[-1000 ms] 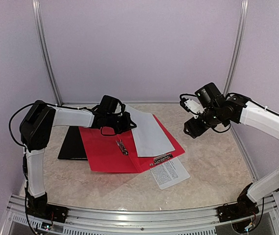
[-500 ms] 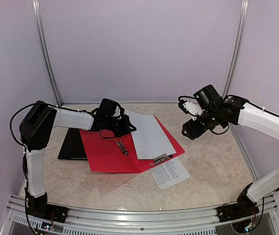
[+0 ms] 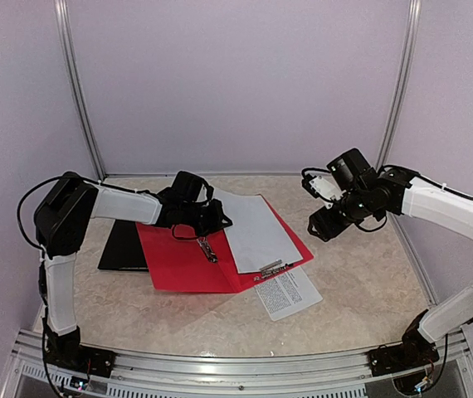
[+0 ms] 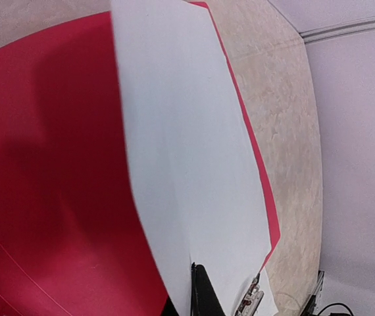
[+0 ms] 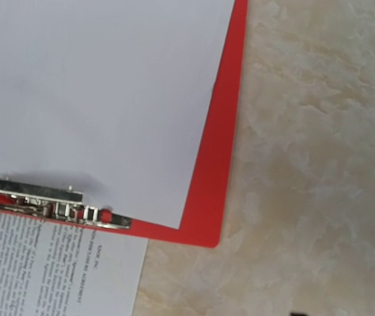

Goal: Put the files into the folder
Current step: Insert the file into the spring clip on the folder.

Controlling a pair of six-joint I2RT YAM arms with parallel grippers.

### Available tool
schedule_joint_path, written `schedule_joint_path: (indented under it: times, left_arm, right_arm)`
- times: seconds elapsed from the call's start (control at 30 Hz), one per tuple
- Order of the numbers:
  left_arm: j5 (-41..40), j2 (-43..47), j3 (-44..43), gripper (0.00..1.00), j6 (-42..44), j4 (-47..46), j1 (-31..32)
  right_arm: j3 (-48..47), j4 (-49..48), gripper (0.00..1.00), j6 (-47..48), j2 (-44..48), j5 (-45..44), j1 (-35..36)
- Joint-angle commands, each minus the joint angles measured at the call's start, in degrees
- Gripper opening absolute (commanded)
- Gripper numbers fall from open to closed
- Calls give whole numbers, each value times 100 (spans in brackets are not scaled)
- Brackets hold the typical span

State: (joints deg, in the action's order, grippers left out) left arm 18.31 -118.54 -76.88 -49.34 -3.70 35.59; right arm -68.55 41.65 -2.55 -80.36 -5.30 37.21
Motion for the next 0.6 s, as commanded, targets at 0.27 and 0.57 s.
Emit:
schedule_joint_path:
  times: [0.27, 0.57]
  left_arm:
    - [-805, 249, 314, 0, 403, -100, 284]
    - [-1143, 391, 518, 0, 320, -200, 345]
  right_arm:
    - [125, -95, 64, -44, -57, 64, -39]
    - [156, -99, 64, -34, -59, 62, -39]
